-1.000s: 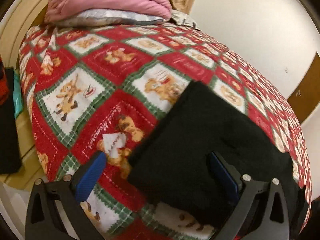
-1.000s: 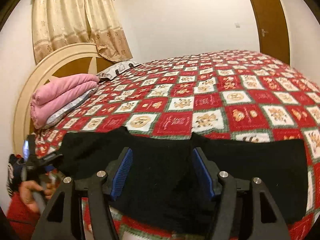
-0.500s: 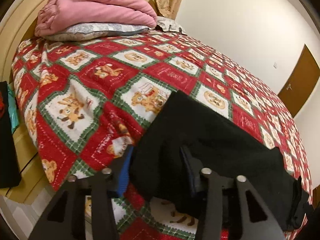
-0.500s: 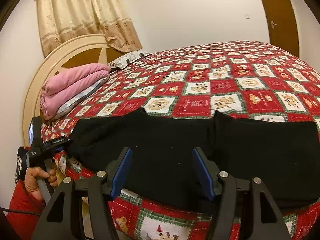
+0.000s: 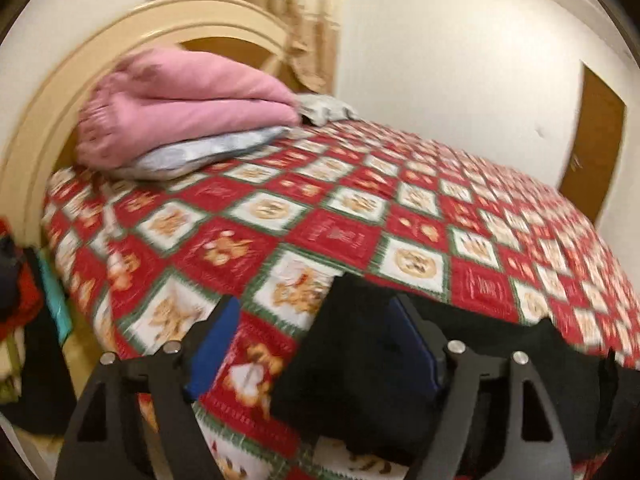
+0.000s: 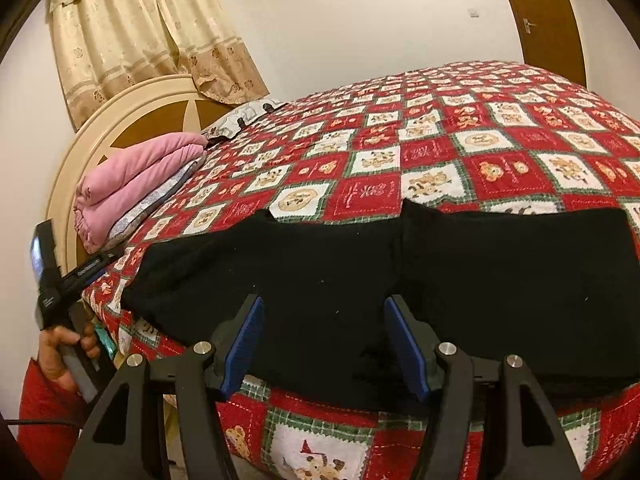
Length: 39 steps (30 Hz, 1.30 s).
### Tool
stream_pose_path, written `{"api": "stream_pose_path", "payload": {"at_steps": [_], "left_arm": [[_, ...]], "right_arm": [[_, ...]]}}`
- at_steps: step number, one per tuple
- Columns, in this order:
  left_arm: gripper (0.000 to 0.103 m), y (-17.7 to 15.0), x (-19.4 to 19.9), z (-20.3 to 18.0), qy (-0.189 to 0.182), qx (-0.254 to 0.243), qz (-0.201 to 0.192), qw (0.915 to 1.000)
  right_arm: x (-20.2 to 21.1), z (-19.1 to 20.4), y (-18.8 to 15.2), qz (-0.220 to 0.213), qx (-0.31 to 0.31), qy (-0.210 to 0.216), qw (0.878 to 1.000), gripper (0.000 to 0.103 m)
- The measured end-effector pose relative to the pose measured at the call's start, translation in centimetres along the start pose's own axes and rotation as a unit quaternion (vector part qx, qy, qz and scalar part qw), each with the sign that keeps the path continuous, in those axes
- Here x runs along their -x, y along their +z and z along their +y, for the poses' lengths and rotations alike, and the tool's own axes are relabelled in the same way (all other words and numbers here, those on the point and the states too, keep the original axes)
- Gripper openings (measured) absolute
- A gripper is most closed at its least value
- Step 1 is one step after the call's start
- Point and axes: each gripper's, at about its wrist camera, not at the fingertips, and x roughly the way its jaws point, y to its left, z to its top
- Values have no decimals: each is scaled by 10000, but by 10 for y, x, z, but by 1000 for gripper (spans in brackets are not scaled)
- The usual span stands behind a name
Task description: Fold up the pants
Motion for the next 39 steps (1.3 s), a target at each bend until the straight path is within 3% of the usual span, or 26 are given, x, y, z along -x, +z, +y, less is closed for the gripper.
{"api": "stream_pose_path", "payload": {"at_steps": [3, 4, 5, 7, 12, 15, 17, 20, 26, 28, 32, 35, 39], "left_arm": [[77, -6, -37, -3, -217, -162, 545, 9981], [66, -11, -50, -1, -243, -66, 850, 9961], [66, -18, -61, 5, -399, 233, 1114, 9927], [62, -22, -58, 15, -622, 732, 1028, 9901], [37, -24, -50, 18, -795, 790, 1017, 9885], [27, -19, -50, 25, -884, 1098, 1054, 9844], [22, -19, -45, 20, -843, 1173, 988, 9846], [20, -5, -20, -6, -767, 833, 611, 9917], [20, 27, 44, -99, -1235, -199, -226, 9919], [20, 25, 64, -136, -1553, -627, -426, 9850], [20, -6, 91, -219, -2278, -1564, -546, 9595], [20, -49, 89, -272, -2398, -2336, -423, 9413], [20, -107, 79, -312, -2527, -2967, -138, 9208]], "right_arm": [[0, 2, -1, 28, 43, 6, 10000, 64], [1, 2, -1, 11, 66, -10, 10000, 64], [2, 2, 0, -5, 75, -21, 10000, 64], [3, 1, 0, -26, 49, -45, 10000, 64], [-5, -1, -2, 129, -78, 24, 9999, 64], [-2, -1, -2, 89, -86, 10, 9999, 64], [4, -5, 0, -15, -117, -34, 9999, 64], [13, -18, 5, -194, -349, -124, 9991, 64], [33, -69, 16, -523, -1100, -451, 9915, 64], [40, -83, 17, -613, -1233, -565, 9889, 64], [57, -109, 15, -726, -1450, -705, 9842, 64], [67, -126, 10, -751, -1590, -773, 9814, 64], [63, -141, 8, -645, -1897, -594, 9779, 64]]}}
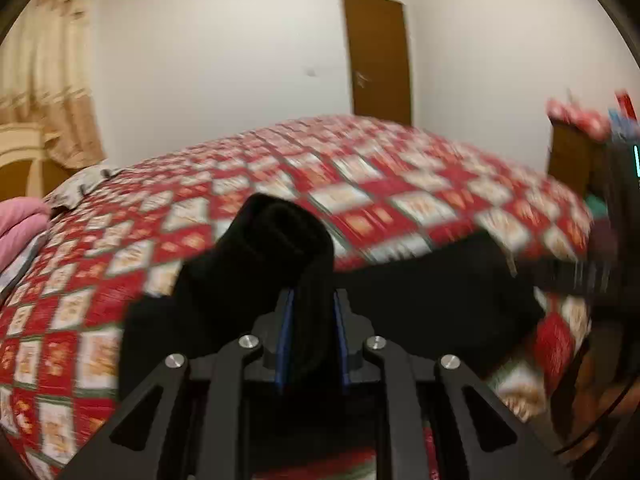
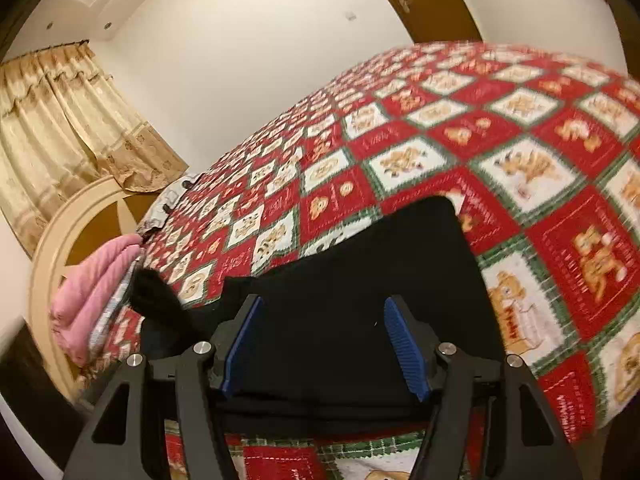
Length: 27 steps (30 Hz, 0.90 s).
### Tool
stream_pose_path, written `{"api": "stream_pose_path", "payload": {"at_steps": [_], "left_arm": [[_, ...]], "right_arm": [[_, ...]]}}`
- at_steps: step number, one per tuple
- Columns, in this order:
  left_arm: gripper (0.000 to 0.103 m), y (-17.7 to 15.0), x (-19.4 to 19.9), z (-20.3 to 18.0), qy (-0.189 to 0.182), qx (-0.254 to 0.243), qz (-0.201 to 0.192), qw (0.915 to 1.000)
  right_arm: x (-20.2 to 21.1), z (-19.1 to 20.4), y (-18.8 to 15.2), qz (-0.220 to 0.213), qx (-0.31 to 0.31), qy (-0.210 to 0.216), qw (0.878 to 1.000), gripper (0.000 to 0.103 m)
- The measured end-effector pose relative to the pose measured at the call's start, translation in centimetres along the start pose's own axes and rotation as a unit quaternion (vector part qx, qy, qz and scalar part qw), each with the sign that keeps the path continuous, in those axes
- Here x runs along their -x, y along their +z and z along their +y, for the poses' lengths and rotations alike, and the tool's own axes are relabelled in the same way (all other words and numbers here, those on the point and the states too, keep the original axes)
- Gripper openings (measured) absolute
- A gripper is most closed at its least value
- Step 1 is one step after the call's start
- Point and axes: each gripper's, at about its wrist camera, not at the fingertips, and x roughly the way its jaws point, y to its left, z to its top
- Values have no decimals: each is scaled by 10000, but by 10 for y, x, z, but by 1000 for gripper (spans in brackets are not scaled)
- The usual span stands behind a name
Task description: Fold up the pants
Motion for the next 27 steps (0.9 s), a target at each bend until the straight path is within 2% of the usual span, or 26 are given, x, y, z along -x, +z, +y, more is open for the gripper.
{"api": "stream_pose_path", "payload": {"at_steps": [2, 4, 6, 8, 10, 14, 15, 17, 18, 19, 20, 21, 22, 24, 26, 27], "left_arm": [[20, -12, -5, -21, 197, -440, -39, 9988], [20, -17, -1, -28, 375, -734, -208, 9964], [20, -17, 2, -24, 375, -744, -272, 9961], [20, -15, 5, -18, 331, -633, -304, 9970], [21, -15, 7, -18, 358, -691, -325, 9964], [23, -17, 4, -30, 446, -882, -335, 9945], [27, -17, 4, -31, 440, -891, -341, 9945], [28, -21, 4, -35, 347, -902, -367, 9946], [36, -21, 5, -38, 276, -953, -371, 9944], [49, -21, 5, -38, 224, -1002, -372, 9940], [54, -23, 9, -42, 131, -1114, -398, 9929], [61, -25, 13, -44, 72, -1182, -428, 9920], [63, -27, 18, -44, 1, -1230, -445, 9914], [63, -29, 29, -38, -150, -1229, -460, 9912], [63, -29, 42, -22, -206, -1032, -472, 9933], [68, -28, 45, -14, -155, -900, -441, 9948]], "right_arm": [[-5, -4, -1, 152, -126, 207, 9996, 64], [-13, -4, 0, 362, -284, 690, 9966, 64], [-20, 0, 3, 548, -396, 1145, 9911, 64], [-32, 6, 10, 835, -543, 1756, 9794, 71], [-43, 16, 18, 1079, -545, 2074, 9708, 75], [-55, 50, 26, 1305, 137, 2210, 9664, 79], [-59, 58, 25, 1406, 326, 2218, 9644, 79], [-70, 71, 19, 1648, 664, 2103, 9613, 79], [-75, 74, 15, 1732, 741, 2045, 9606, 79], [-80, 75, 11, 1829, 795, 1954, 9602, 79], [-87, 73, 8, 1961, 837, 1842, 9595, 79], [-91, 71, 6, 2005, 833, 1812, 9592, 71], [-93, 68, 5, 2023, 806, 1796, 9593, 48], [-99, 57, 2, 2145, 609, 1788, 9583, 26], [-98, 47, 0, 2067, 418, 1775, 9613, 26], [-96, 46, -1, 2011, 388, 1754, 9630, 26]]}}
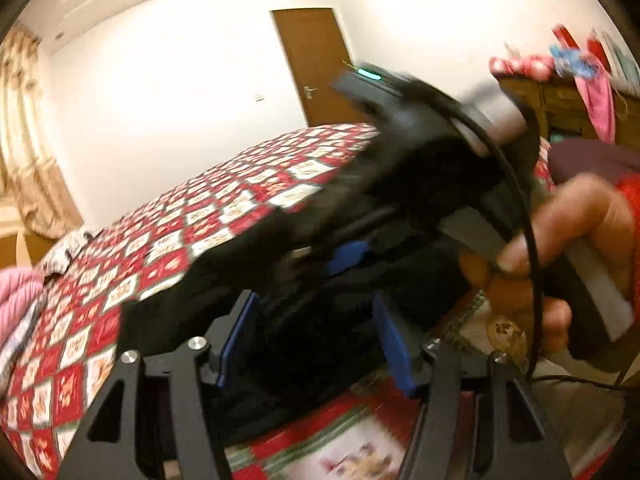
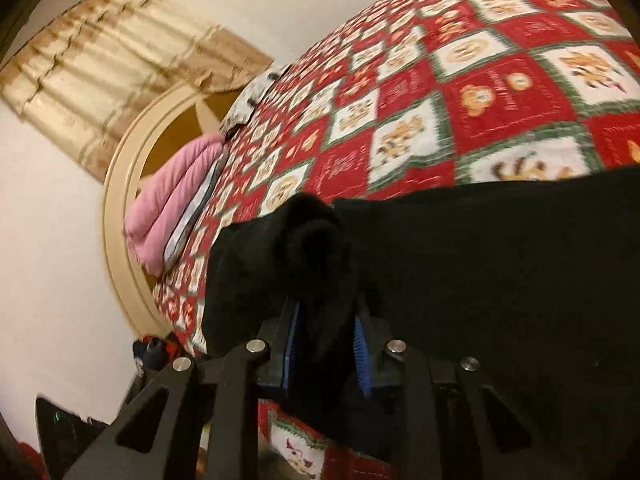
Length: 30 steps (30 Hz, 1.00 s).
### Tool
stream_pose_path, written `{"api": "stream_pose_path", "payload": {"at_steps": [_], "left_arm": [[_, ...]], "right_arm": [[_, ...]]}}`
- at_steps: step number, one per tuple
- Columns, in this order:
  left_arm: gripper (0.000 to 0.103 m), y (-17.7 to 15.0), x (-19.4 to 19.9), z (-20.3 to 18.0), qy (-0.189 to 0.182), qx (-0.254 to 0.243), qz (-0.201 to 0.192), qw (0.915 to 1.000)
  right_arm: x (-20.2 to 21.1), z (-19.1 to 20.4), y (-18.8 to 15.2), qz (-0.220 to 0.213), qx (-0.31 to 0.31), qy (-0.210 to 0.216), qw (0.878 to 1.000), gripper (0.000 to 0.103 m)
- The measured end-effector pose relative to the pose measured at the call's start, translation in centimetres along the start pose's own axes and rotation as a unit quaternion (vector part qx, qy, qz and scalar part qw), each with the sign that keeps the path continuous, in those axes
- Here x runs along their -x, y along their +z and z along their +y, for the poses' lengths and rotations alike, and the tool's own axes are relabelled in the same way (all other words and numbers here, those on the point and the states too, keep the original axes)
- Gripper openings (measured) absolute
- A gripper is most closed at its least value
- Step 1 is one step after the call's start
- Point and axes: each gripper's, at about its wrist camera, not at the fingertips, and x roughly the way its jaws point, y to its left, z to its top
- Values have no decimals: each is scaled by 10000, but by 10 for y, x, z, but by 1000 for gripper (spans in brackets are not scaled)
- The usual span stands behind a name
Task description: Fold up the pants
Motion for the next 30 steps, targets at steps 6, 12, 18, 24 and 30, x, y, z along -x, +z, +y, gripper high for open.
{"api": "stream_pose_path", "payload": {"at_steps": [6, 12, 18, 24, 30], "left_arm": [[74, -13, 11, 82, 637, 1411, 410, 9871], [74, -29, 12, 118, 1063, 2261, 623, 9663], [74, -37, 4, 131, 1028, 2429, 706, 9620], [74, -14, 9, 131, 954, 2311, 400, 9674], [74, 4, -2, 120, 744, 2159, 273, 9732]], "right_arm": [[-4, 1, -11, -56, -362, 188, 9992, 57], [-18, 32, -15, -45, 356, -414, 9985, 38], [2, 57, -5, -111, 909, -479, 9946, 16], [81, 48, 19, -632, 781, -171, 9948, 16], [123, -35, -4, -847, 214, -929, 9918, 16]]}}
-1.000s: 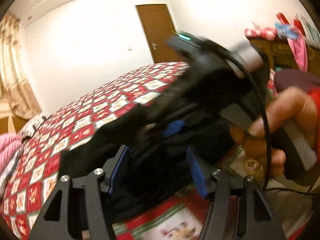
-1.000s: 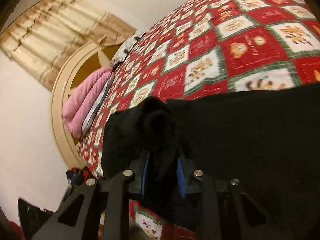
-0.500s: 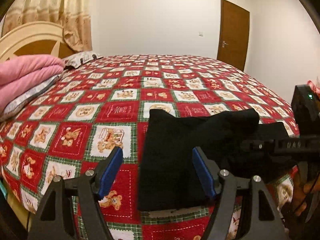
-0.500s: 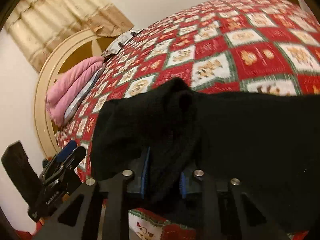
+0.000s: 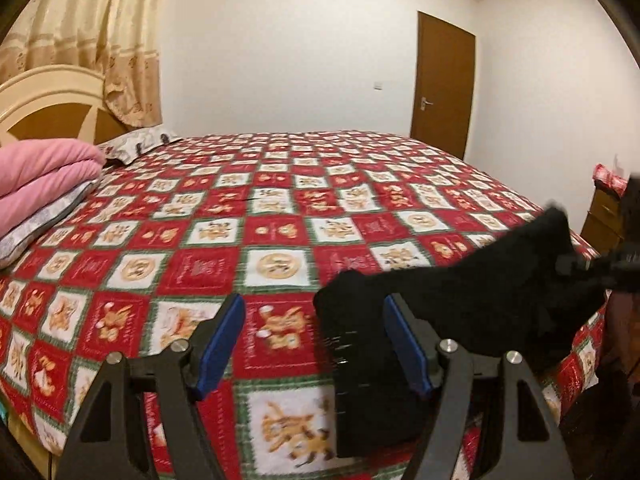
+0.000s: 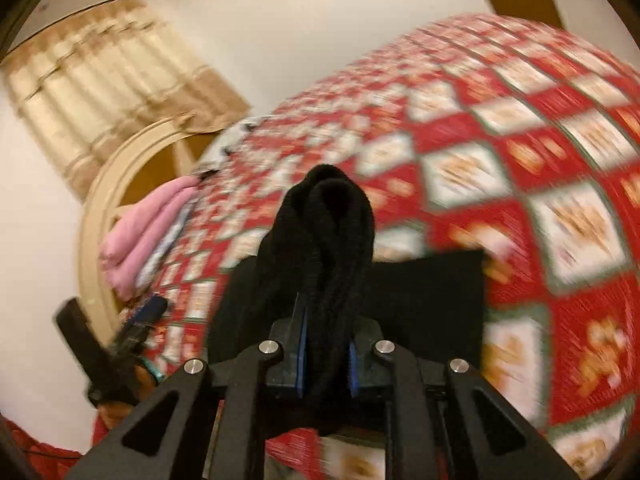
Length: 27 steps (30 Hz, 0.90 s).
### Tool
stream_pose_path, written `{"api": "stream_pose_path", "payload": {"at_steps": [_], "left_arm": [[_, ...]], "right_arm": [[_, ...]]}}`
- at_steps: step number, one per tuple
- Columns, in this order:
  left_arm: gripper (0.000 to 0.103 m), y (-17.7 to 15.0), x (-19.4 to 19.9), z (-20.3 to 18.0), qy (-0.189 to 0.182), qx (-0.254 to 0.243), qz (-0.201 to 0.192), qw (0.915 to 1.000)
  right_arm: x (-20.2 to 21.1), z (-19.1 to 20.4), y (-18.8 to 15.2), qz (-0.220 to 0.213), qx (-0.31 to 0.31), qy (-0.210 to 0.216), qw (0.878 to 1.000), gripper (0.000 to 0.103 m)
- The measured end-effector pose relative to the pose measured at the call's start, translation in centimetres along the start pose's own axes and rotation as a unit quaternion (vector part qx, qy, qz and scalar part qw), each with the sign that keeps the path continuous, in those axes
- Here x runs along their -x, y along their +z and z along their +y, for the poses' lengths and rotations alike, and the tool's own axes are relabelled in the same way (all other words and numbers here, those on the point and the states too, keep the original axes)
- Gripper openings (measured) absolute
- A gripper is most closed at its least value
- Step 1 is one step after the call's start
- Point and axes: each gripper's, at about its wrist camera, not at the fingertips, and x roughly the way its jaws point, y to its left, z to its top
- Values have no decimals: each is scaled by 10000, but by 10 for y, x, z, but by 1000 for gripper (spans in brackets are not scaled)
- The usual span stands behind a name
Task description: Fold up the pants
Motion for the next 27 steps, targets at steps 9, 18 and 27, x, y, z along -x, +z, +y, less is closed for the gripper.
{"api": "stream_pose_path", "payload": {"at_steps": [9, 18, 27], "left_arm": [[74, -2, -31, -43, -113, -376, 390, 9985], [74, -13, -44, -62, -88, -630, 598, 9962], [84, -32, -55, -67, 259, -916, 789, 9923]], "right_arm": [[-10, -53, -26, 211, -695, 122, 9973, 25], [51, 1, -36, -449, 741, -1343, 9872, 27], [-12, 16, -71, 738, 1280, -1236, 9813, 24]]}}
